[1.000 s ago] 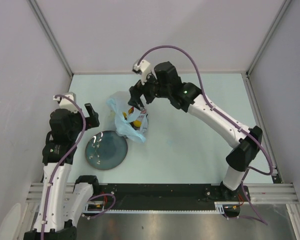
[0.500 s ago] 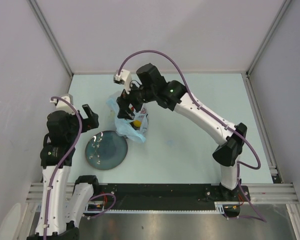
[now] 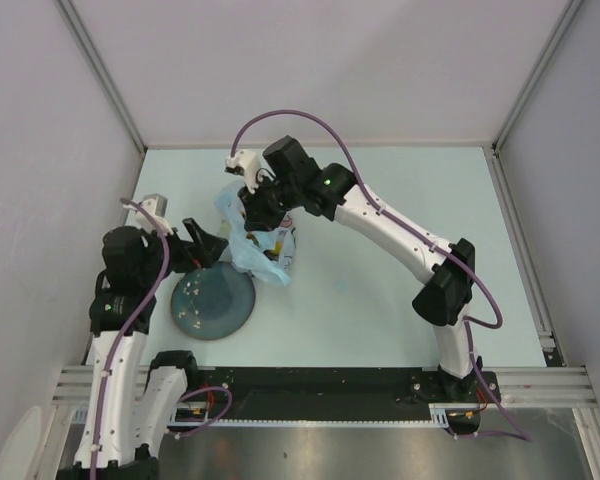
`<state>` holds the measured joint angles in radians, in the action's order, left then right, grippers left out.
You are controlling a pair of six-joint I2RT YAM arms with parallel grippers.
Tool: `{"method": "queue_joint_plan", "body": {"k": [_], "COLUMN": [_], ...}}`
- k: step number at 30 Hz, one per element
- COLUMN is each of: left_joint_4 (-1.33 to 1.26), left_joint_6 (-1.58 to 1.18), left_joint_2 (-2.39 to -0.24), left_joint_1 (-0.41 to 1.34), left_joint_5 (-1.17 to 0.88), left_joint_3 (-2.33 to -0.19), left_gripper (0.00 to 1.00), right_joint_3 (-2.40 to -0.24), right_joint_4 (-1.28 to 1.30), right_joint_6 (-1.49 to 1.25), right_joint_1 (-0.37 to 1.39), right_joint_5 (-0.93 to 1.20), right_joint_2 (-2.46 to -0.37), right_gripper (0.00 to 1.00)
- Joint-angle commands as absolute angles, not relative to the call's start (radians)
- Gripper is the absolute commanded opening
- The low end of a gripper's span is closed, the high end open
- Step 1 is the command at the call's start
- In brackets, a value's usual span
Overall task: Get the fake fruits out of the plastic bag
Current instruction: Adjust the plastic bag at the center of the board.
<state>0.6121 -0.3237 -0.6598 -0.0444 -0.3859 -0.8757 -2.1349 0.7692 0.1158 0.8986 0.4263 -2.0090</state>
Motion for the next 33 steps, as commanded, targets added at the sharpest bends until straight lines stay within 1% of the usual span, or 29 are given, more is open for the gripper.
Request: {"method": "queue_joint_plan", "body": {"k": [1, 2, 3, 6, 10, 13, 14, 15, 19, 20, 21, 22, 23, 24, 25, 26, 28, 29, 30, 31, 32, 33], "left_joint_4": [0.448, 0.428, 0.413, 0.345, 0.273, 0.207, 0.193, 0.184, 0.157, 0.123, 0.112, 0.109, 0.1, 0.088, 0.077, 0.08, 0.097, 0.109, 0.165, 0.201, 0.247, 0.286], "left_joint_6": [-0.471, -0.486, -0.492, -0.526, -0.541, -0.548, -0.548, -0.545, -0.557, -0.561, -0.566, -0.565, -0.56, -0.552, -0.548, -0.54, -0.499, -0.471, -0.415, -0.385, -0.352, -0.291], "left_joint_2": [-0.733, -0.753, -0.794, -0.844, -0.885, -0.908, -0.914, -0.92, -0.969, -0.979, -0.994, -1.003, -1.024, -1.034, -1.043, -1.072, -1.116, -1.171, -1.211, -1.251, -1.29, -1.384], "left_joint_1": [-0.049, -0.049, -0.049, -0.049, -0.031, -0.008, -0.008, 0.015, 0.032, 0.034, 0.04, 0.044, 0.051, 0.057, 0.057, 0.058, 0.058, 0.058, 0.058, 0.058, 0.058, 0.058], "left_joint_5": [-0.646, -0.643, -0.64, -0.711, -0.755, -0.825, -0.842, -0.869, -0.879, -0.89, -0.896, -0.887, -0.884, -0.882, -0.864, -0.839, -0.812, -0.802, -0.801, -0.796, -0.775, -0.767], "left_joint_3": [-0.761, -0.743, -0.739, -0.729, -0.723, -0.736, -0.742, -0.747, -0.753, -0.752, -0.752, -0.758, -0.761, -0.762, -0.776, -0.796, -0.891, -0.937, -0.987, -1.106, -1.174, -1.243], "left_gripper": [1.0, 1.0, 1.0, 1.0, 0.99, 0.96, 0.93, 0.91, 0.91, 0.89, 0.86, 0.79, 0.58, 0.45, 0.27, 0.0, 0.0, 0.0, 0.0, 0.0, 0.0, 0.0], "right_joint_3": [-2.14, -2.138, -2.134, -2.117, -2.111, -2.12, -2.129, -2.134, -2.154, -2.155, -2.155, -2.154, -2.152, -2.149, -2.148, -2.146, -2.161, -2.167, -2.177, -2.207, -2.224, -2.246], "right_joint_4": [0.741, 0.738, 0.733, 0.724, 0.706, 0.698, 0.696, 0.693, 0.686, 0.684, 0.684, 0.684, 0.684, 0.684, 0.683, 0.678, 0.675, 0.667, 0.666, 0.663, 0.658, 0.657], "right_joint_6": [0.091, 0.086, 0.083, 0.089, 0.091, 0.087, 0.086, 0.083, 0.08, 0.08, 0.078, 0.081, 0.081, 0.083, 0.086, 0.095, 0.101, 0.1, 0.097, 0.094, 0.092, 0.091], "right_joint_1": [0.882, 0.877, 0.874, 0.871, 0.871, 0.864, 0.861, 0.856, 0.828, 0.818, 0.813, 0.807, 0.795, 0.785, 0.779, 0.769, 0.726, 0.704, 0.652, 0.625, 0.591, 0.562], "right_joint_5": [0.411, 0.408, 0.411, 0.413, 0.388, 0.359, 0.345, 0.339, 0.322, 0.312, 0.305, 0.302, 0.302, 0.301, 0.296, 0.275, 0.253, 0.244, 0.239, 0.229, 0.224, 0.221], "right_joint_2": [-1.976, -1.973, -1.97, -1.962, -1.967, -1.985, -1.99, -1.996, -2.002, -2.003, -2.005, -2.003, -2.002, -1.999, -1.997, -1.996, -1.991, -1.99, -1.988, -1.99, -1.993, -1.997], "right_gripper": [0.03, 0.0, 0.0, 0.0, 0.0, 0.0, 0.0, 0.0, 0.0, 0.0, 0.0, 0.0, 0.0, 0.0, 0.0, 0.0, 0.0, 0.0, 0.0, 0.0, 0.0, 0.0]}}
